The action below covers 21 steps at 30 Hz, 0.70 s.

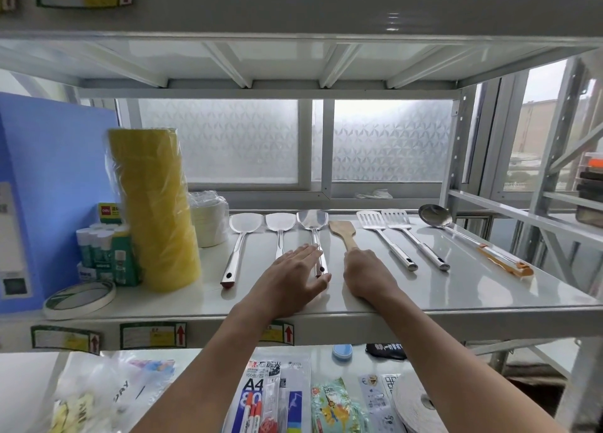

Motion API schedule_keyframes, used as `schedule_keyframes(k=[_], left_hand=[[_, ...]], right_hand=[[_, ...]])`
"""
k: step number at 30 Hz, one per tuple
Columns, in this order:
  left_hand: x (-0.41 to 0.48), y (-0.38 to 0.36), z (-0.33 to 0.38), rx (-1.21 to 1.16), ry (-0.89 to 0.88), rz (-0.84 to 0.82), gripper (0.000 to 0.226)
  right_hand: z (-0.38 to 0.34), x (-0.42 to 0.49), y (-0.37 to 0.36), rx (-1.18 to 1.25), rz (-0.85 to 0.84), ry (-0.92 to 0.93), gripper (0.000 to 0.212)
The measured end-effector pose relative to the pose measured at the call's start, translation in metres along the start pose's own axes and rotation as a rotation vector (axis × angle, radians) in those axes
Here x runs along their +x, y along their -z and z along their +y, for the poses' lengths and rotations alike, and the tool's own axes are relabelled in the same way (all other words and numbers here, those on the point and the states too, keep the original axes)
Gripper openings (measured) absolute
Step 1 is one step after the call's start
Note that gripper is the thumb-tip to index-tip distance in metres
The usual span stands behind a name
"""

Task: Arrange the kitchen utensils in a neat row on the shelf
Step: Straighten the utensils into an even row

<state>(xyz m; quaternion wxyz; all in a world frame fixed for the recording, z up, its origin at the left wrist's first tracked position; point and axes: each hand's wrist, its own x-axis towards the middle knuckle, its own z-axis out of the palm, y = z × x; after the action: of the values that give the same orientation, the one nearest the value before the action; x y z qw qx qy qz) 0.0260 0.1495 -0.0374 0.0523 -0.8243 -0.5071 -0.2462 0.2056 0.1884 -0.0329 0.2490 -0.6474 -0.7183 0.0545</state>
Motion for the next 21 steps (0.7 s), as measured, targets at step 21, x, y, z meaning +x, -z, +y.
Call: schedule_keyframes(k=[21], left_hand=[[-0.062, 0.053, 0.013, -0.286, 0.124, 0.427, 0.057]], right_hand=[[-0.017, -0.067, 0.063, 0.274, 0.448, 0.437, 0.057]])
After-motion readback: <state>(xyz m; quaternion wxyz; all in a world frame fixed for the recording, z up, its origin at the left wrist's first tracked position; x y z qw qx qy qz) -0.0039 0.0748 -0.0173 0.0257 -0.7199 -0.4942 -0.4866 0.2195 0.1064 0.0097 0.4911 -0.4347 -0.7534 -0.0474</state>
